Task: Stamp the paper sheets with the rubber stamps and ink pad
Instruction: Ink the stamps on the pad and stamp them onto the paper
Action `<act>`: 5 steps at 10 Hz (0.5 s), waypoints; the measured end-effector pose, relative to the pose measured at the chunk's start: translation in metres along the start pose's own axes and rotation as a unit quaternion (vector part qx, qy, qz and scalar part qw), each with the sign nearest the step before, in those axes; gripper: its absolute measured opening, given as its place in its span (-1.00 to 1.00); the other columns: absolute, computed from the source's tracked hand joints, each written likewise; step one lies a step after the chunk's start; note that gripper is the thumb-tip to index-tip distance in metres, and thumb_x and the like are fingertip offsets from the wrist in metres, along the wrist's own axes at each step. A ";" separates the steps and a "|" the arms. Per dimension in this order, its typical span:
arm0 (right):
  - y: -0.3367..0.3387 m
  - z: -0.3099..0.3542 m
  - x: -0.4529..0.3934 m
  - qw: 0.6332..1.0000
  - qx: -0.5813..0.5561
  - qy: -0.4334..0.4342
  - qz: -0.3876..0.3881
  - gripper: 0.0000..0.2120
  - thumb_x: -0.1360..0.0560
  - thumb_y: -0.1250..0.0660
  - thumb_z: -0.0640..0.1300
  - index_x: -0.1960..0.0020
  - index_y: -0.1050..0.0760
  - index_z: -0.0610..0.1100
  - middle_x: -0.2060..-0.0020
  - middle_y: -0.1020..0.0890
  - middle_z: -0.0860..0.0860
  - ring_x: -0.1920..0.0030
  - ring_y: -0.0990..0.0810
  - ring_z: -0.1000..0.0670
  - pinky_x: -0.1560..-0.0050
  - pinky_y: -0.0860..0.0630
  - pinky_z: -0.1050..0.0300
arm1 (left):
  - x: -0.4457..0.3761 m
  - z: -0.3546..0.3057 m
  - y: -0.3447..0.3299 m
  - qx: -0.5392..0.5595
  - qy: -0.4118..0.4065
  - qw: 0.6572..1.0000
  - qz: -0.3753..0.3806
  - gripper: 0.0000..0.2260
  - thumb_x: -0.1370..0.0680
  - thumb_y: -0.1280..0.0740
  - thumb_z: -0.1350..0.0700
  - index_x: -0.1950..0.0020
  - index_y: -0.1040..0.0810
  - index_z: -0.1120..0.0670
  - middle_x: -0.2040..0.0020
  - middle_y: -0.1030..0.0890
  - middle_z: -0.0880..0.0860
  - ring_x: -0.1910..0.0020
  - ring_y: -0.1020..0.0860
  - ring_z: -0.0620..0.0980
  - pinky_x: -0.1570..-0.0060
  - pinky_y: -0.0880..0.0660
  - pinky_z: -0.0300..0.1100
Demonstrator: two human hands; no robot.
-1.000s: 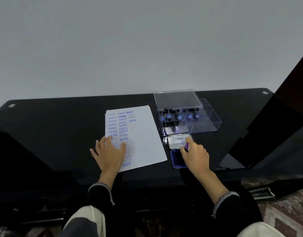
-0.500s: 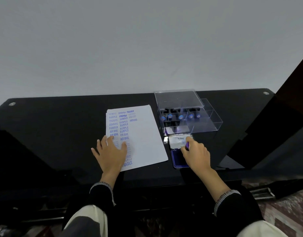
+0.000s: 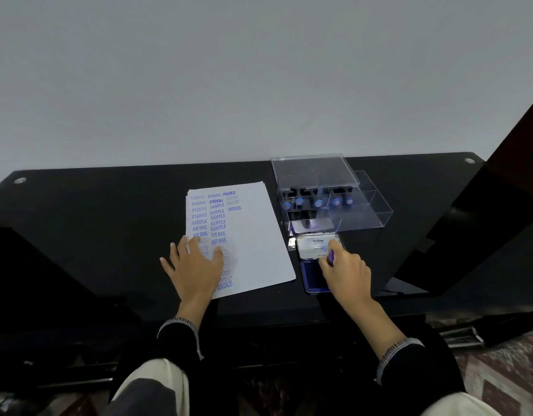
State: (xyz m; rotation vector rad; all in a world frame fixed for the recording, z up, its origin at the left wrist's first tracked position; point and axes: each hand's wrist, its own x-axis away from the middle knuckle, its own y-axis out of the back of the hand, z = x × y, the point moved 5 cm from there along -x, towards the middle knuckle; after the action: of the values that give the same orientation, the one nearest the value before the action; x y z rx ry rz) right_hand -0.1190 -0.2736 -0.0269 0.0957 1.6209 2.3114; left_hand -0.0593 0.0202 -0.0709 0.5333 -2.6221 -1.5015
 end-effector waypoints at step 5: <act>-0.001 -0.004 0.010 0.999 -0.020 -0.011 -0.028 -0.81 -0.57 -0.22 -0.11 0.15 -0.24 -0.06 0.43 -0.43 0.00 0.37 -0.45 -0.09 0.32 -0.32 0.10 | -0.004 -0.002 0.011 0.013 0.030 0.999 -0.015 -0.41 -0.48 -0.38 -0.18 -0.42 -0.37 0.04 -0.44 -0.37 0.07 -0.44 -0.24 0.16 -0.46 -0.05 0.16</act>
State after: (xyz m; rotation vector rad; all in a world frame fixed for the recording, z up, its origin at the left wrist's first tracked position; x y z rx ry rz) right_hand -0.1290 -0.2740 -0.0300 0.0644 1.5469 2.2908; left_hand -0.0582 0.0247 -0.0595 0.6124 -2.6025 -1.4373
